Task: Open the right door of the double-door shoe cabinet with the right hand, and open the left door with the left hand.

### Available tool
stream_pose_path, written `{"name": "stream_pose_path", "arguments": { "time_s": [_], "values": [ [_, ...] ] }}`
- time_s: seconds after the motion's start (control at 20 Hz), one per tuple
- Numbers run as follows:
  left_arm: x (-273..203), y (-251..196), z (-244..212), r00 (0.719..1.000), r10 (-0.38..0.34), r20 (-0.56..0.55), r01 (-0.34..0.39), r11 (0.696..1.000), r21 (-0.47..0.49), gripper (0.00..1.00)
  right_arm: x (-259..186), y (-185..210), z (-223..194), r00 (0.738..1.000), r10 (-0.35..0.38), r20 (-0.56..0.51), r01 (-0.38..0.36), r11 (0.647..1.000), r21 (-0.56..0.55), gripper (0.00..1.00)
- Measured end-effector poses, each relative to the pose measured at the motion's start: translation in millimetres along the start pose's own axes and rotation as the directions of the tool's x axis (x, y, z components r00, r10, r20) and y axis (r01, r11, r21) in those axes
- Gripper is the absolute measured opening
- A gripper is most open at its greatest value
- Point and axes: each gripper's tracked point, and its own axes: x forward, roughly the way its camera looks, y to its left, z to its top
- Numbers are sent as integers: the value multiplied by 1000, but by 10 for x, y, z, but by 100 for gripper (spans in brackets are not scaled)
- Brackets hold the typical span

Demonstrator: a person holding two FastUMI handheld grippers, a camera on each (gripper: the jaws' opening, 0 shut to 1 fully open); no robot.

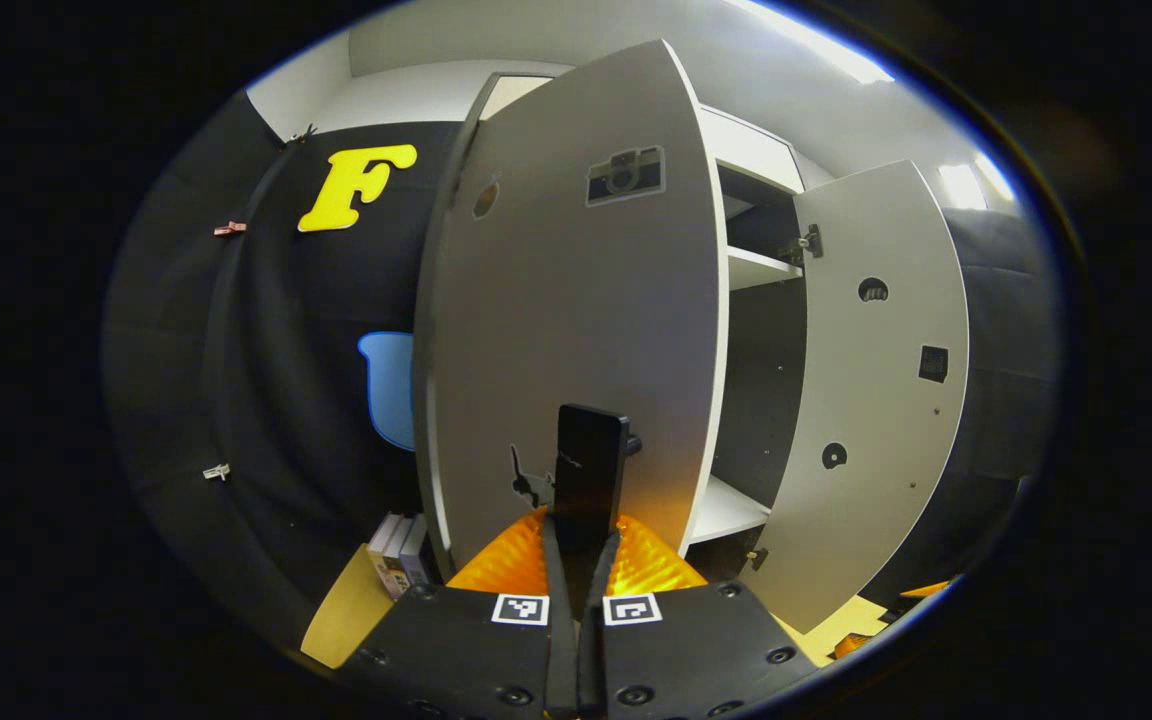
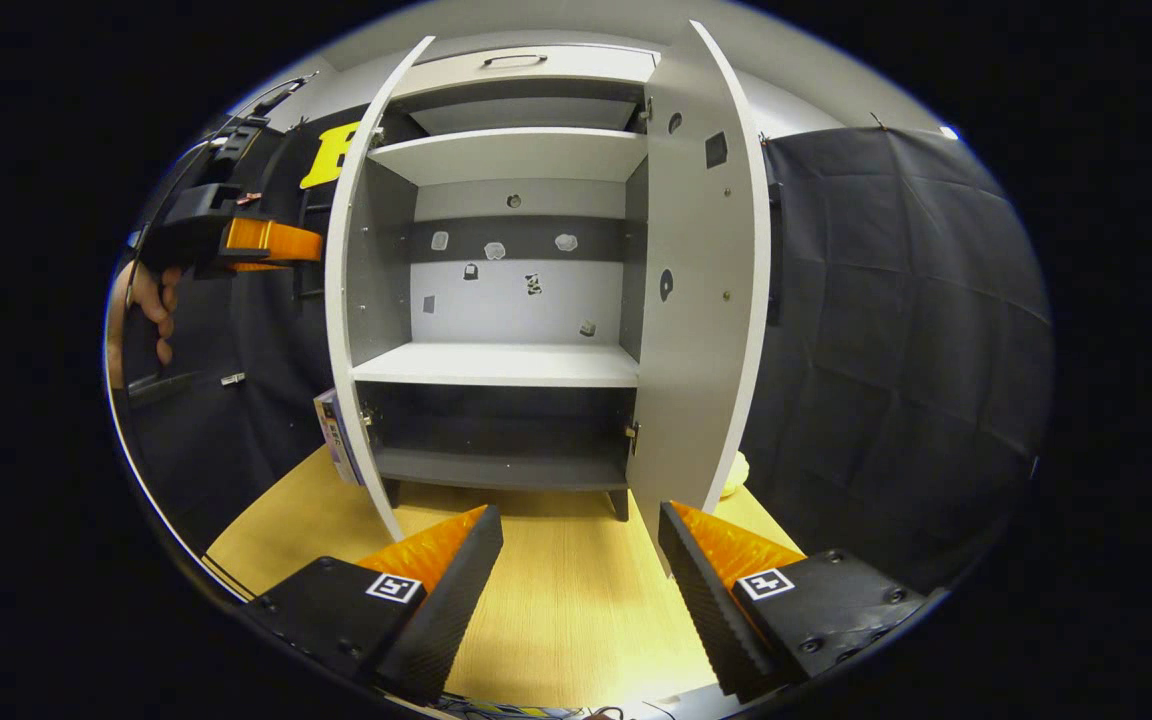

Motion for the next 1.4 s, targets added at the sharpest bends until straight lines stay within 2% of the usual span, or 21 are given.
{"name": "stream_pose_path", "arguments": {
  "time_s": [0.25,0.3,0.4,0.8,1.0,1.2,1.4],
  "values": [
    [-77,171,24,999,41,20,-41,999,22,6,-89,192,-85,1000,4,3,-4,1000,-2,99],
    [-107,222,28,998,54,24,-54,998,19,6,-110,228,-117,1000,7,-1,-7,1000,-2,96],
    [-135,311,33,996,82,31,-83,996,32,5,-159,294,-136,1000,13,1,-13,1000,0,99],
    [-383,913,-23,966,253,52,-256,965,51,5,-282,380,-89,1000,15,14,-15,1000,-7,98],
    [-524,939,-97,979,201,42,-199,978,-61,5,-299,360,77,999,18,32,-17,1000,-25,99],
    [-668,901,-103,970,236,56,-236,972,-12,5,-299,310,312,997,34,64,-32,999,-24,98],
    [-911,756,-54,958,281,64,-280,960,-22,5,-320,108,514,992,61,110,-61,998,-4,98]
  ]
}}
